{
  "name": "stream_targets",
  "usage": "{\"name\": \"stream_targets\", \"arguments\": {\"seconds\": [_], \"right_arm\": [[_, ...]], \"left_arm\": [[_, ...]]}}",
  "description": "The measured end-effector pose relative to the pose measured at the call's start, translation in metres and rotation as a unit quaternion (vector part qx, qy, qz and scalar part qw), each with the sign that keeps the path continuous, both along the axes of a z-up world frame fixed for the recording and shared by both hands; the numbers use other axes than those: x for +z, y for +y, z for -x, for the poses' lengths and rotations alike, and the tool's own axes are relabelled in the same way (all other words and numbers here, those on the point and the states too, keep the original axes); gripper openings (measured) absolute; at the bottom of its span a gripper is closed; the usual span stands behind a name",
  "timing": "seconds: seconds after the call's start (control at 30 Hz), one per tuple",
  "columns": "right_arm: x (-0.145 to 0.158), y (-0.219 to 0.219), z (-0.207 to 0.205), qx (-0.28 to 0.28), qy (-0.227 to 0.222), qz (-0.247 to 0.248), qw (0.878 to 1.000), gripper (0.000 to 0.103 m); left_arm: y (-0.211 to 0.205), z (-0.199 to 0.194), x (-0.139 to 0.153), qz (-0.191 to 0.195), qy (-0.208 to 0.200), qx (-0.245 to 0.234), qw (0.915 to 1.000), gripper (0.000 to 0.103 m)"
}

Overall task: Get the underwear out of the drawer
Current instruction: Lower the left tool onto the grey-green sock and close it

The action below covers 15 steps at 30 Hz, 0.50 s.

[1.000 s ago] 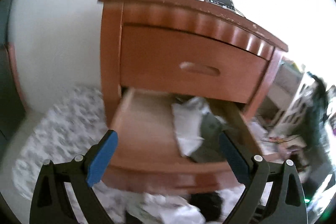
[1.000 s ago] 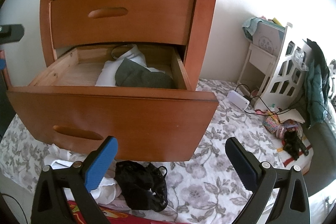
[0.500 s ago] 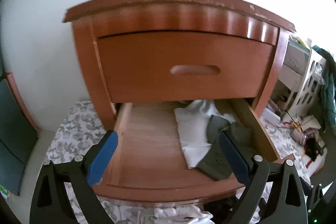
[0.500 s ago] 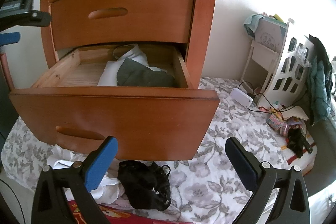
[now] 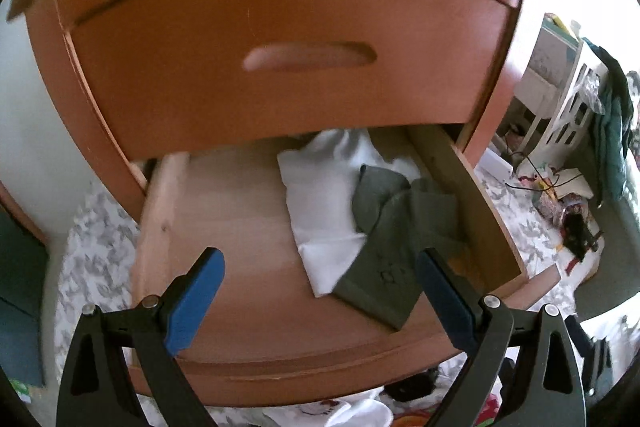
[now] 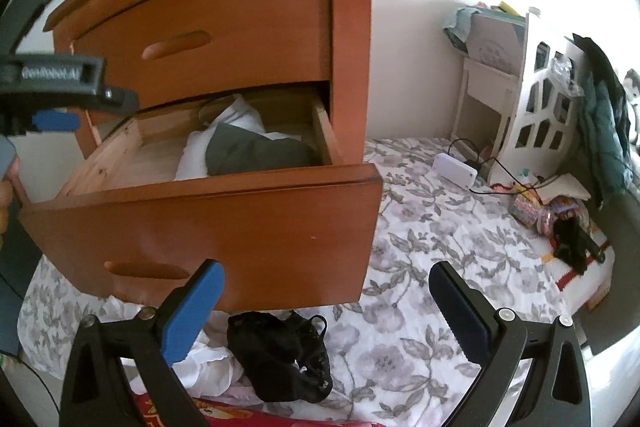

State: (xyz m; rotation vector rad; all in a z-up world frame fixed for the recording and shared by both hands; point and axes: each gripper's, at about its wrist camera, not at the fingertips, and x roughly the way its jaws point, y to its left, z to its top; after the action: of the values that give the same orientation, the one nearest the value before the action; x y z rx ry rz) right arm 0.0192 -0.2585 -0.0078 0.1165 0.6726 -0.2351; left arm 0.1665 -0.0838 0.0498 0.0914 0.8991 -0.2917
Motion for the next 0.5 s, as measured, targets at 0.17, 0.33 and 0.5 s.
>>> {"name": "stream_targets", "arguments": {"seconds": [0.17, 0.33, 0.5], "right_arm": [[-0.003, -0.004, -0.004, -0.005, 0.011, -0.007, 1.000, 0.103], [-0.005, -0.006, -0.011, -0.003, 0.022, -0.016, 1.000, 0.103], [-0.006, -0.008, -0.016, 0.001, 0.024, -0.022, 0.999, 0.103]], "left_arm": [[0.003, -0.013, -0.009, 0.027, 0.039, 0.017, 0.9987, 0.097], [-0.003, -0.022, -0.013, 0.027, 0.055, 0.017, 0.9980, 0.097], [-0.010, -0.032, -0.015, 0.032, 0.074, 0.012, 0.9967, 0.097]]}}
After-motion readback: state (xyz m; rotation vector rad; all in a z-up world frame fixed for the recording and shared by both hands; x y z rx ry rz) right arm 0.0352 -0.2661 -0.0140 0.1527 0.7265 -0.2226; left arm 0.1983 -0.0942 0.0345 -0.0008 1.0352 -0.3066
